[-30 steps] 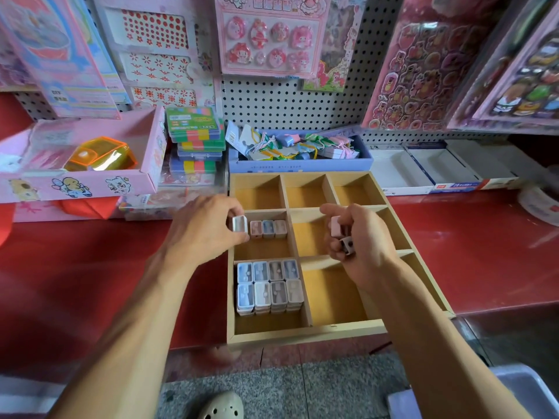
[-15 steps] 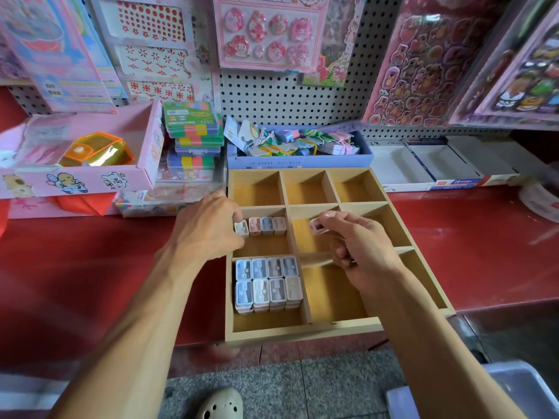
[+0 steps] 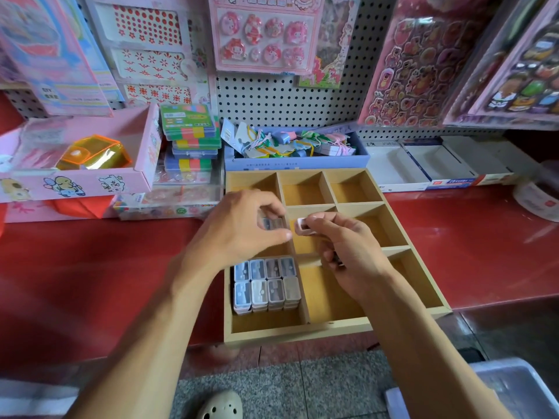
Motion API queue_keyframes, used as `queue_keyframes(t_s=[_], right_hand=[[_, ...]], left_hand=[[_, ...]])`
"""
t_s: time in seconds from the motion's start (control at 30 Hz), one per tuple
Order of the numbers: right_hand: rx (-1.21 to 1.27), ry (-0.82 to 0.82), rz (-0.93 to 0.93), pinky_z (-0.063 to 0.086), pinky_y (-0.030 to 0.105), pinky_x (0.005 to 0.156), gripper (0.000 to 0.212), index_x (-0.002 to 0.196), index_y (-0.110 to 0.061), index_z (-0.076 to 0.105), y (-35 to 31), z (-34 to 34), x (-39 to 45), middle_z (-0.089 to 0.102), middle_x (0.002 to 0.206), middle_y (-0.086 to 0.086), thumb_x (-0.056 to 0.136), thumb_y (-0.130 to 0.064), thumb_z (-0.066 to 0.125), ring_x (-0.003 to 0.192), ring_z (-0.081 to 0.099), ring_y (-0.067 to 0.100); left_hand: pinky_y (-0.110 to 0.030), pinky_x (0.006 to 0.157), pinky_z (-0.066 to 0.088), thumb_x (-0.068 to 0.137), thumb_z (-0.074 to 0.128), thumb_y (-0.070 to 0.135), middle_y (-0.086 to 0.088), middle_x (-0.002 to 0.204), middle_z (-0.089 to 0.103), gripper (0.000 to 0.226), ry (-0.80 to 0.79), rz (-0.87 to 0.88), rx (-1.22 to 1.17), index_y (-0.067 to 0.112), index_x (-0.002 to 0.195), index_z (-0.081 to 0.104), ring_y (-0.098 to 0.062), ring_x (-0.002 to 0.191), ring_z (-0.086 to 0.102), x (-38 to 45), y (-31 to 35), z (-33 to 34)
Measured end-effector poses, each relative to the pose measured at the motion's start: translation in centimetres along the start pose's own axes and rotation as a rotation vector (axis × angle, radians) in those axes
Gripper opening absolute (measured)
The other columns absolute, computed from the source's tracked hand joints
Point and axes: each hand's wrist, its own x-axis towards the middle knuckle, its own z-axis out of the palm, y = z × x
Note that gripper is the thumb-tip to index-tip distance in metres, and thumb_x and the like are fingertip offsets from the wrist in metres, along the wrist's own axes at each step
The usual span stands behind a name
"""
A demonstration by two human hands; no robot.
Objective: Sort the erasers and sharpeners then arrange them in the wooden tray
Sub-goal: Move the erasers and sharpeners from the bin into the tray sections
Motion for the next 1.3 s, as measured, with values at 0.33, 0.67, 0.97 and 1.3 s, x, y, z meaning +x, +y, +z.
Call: queue_keyframes(t_s=[0.33,0.67,0.97,1.3], right_hand=[[-0.013,-0.018,-0.040,0.023,0.026,0.047,0.021,0.092,-0.004,0.069,-0.3,0.3,-0.5,0.073,0.087,0.014,0.098,-0.021,0.058,0.049,0.035,0.012],[-0.032,-0.085,-0.048,0.026,0.024,0.047,0.032,0.071,-0.010,0.065,-0.5,0.5,-0.9,0.064,0.072,0.010,0.099,-0.026,0.060,0.047,0.036,0.010],[0.299,0.018,0.085,0.033,0.028,0.054,0.036,0.093,-0.003,0.069,-0.7,-1.4,0.3,0.046,0.070,0.003,0.076,-0.007,0.037,0.054,0.038,0.012],[0.145,0.091,0.016,0.045,0.027,0.065,0.035,0.094,-0.004,0.069,-0.1,-1.8,0.0,0.058,0.085,0.008,0.090,0.017,0.041,0.078,0.054,0.017]], left_hand=[[-0.018,0.056,0.049,0.076,0.079,0.019,0.015,0.074,0.070,0.010,0.086,0.099,-0.264,0.021,0.086,0.076,-0.007,0.060,0.062,0.2,1.2,1.3],[-0.038,0.065,0.054,0.065,0.089,0.028,0.007,0.078,0.068,0.031,0.083,0.169,-0.215,0.024,0.087,0.068,-0.012,0.067,0.063,0.0,1.0,2.0],[-0.028,0.057,0.040,0.059,0.091,0.040,0.013,0.062,0.057,0.036,-0.023,-0.008,0.198,0.026,0.082,0.067,-0.009,0.061,0.053,0.6,-0.6,0.6],[-0.028,0.063,0.037,0.072,0.082,0.039,0.011,0.077,0.060,0.026,-0.138,-0.044,0.399,0.032,0.094,0.069,-0.018,0.083,0.063,1.5,-2.1,1.7]])
